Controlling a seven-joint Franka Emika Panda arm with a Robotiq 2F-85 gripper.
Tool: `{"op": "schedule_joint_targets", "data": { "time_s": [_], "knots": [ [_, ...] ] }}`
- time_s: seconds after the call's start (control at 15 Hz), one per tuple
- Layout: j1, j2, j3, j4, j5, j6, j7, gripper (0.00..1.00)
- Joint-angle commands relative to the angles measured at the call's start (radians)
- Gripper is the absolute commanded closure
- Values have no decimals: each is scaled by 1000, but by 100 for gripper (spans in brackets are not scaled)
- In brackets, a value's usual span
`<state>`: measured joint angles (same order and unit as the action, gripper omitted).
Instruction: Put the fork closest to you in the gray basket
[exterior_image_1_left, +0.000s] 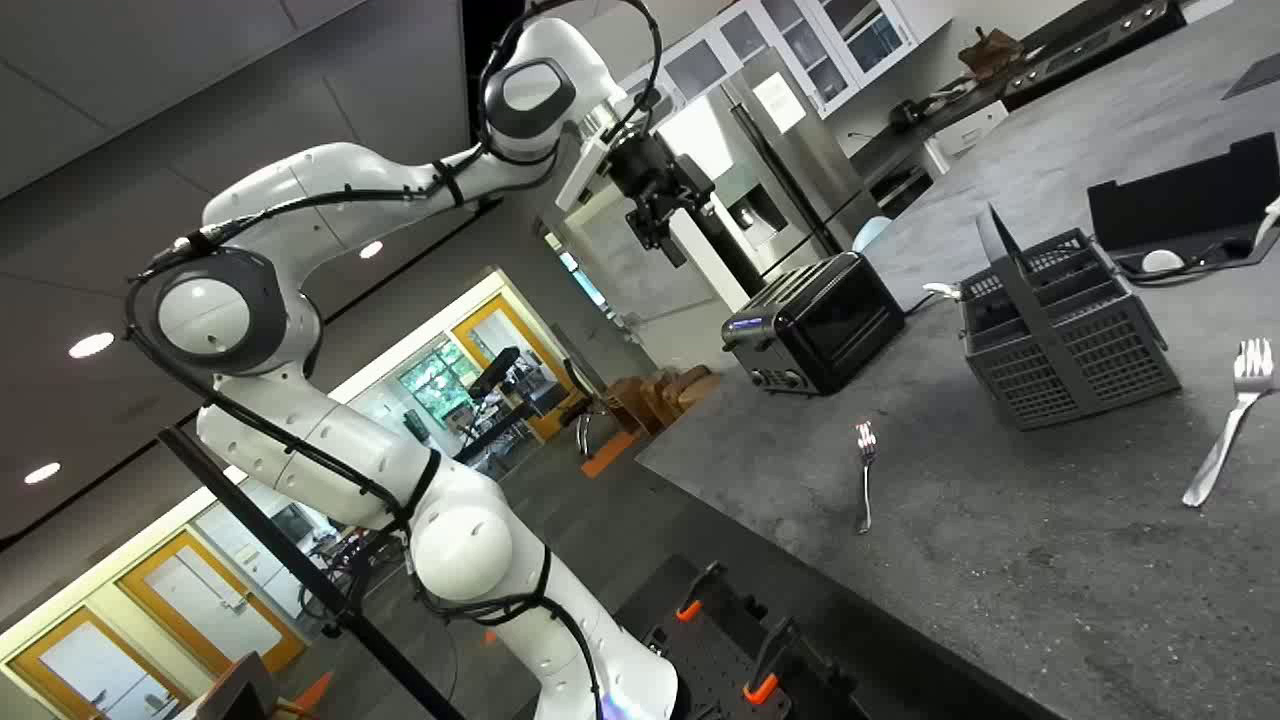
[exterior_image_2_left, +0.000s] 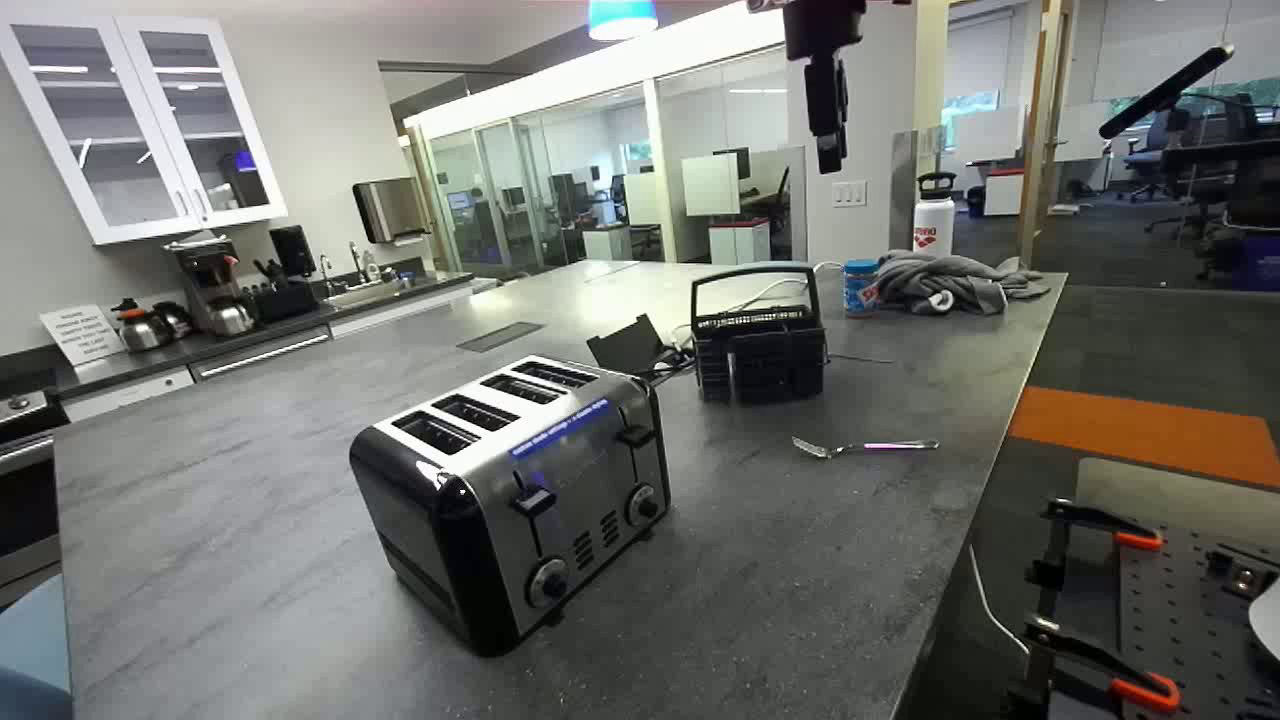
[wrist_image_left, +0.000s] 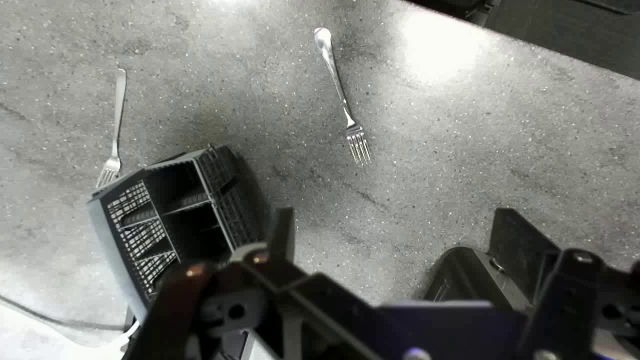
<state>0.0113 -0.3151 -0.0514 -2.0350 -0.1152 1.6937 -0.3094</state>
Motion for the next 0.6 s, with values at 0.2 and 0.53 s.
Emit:
{"op": "schedule_joint_targets", "data": {
  "time_s": [0.2, 0.53],
  "knots": [
    [1, 1, 0, 2, 0, -2, 0, 0],
    [7, -20, -40, -113, 22, 132, -166, 0]
  ]
}}
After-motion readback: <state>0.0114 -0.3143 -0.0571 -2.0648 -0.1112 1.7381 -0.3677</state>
